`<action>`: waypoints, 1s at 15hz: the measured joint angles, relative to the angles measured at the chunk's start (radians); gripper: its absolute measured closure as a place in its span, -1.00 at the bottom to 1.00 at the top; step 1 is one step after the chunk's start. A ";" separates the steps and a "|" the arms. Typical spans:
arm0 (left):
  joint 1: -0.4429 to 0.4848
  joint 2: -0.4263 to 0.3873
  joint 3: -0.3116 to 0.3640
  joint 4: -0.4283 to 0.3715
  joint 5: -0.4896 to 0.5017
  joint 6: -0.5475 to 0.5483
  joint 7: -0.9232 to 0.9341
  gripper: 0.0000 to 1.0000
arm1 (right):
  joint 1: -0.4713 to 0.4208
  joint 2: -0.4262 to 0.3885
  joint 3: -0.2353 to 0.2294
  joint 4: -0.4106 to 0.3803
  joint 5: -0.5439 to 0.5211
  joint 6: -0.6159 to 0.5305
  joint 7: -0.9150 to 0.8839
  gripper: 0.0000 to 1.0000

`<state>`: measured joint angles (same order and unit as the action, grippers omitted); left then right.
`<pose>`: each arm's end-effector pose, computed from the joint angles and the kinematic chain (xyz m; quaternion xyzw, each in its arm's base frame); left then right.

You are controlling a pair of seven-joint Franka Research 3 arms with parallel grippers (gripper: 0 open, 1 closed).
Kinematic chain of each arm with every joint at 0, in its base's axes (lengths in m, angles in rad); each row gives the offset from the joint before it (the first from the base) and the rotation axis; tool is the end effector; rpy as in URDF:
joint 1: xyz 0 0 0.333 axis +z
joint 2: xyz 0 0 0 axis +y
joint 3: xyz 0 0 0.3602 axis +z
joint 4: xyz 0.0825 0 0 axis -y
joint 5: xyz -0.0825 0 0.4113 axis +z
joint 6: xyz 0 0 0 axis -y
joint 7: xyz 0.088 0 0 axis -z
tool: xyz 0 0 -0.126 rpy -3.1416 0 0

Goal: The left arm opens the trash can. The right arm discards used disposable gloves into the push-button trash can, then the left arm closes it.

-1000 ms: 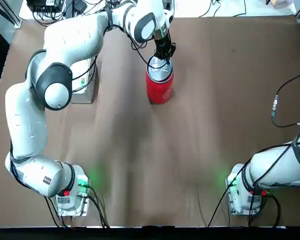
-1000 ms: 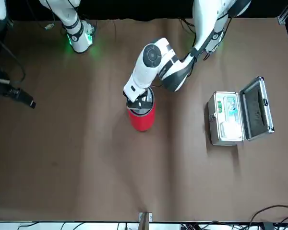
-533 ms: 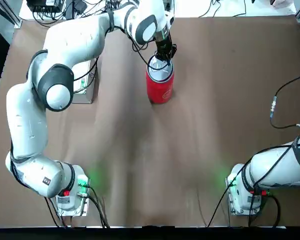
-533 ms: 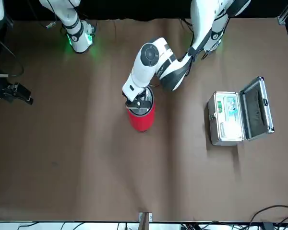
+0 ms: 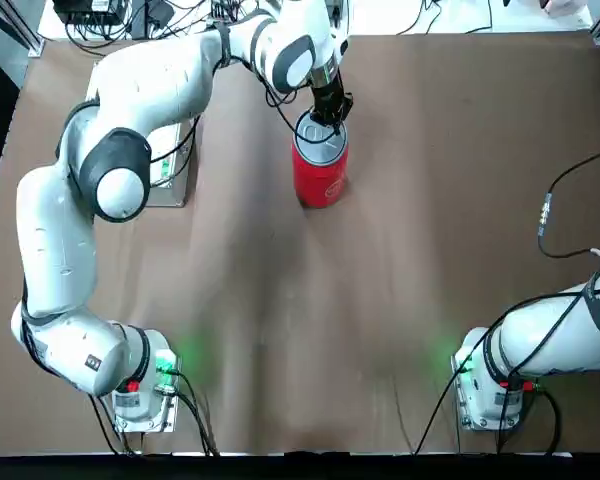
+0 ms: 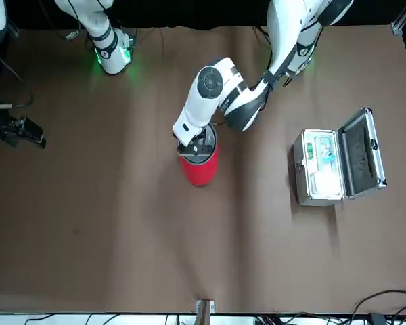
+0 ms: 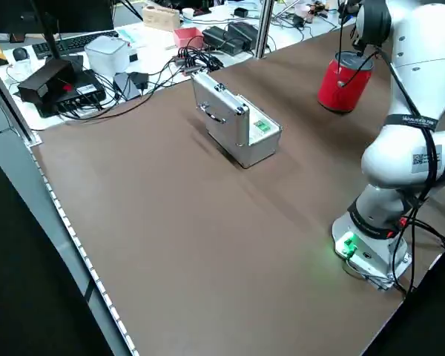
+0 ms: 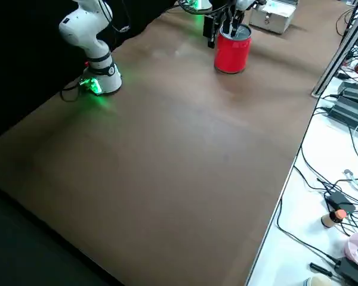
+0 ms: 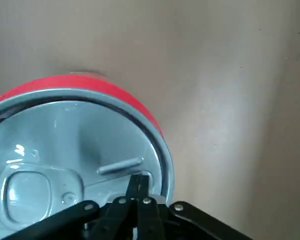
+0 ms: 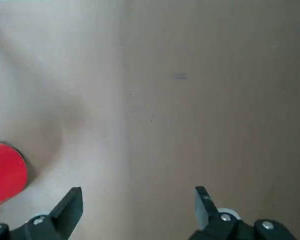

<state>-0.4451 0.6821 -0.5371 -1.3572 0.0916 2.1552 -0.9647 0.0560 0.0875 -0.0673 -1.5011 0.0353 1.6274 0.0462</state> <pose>0.5262 -0.5968 0.3870 0.9871 0.0369 -0.0395 0.1510 0.6192 -0.0008 0.6375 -0.9993 0.0292 -0.0192 0.0150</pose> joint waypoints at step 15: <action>-0.027 -0.011 0.038 0.016 0.007 -0.048 -0.001 0.98 | 0.027 -0.001 0.000 0.010 0.000 0.006 -0.001 -0.96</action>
<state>-0.4720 0.6714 -0.4994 -1.3410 0.0989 2.1069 -0.9661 0.0829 0.0866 -0.0673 -1.4907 0.0355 1.6332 0.0454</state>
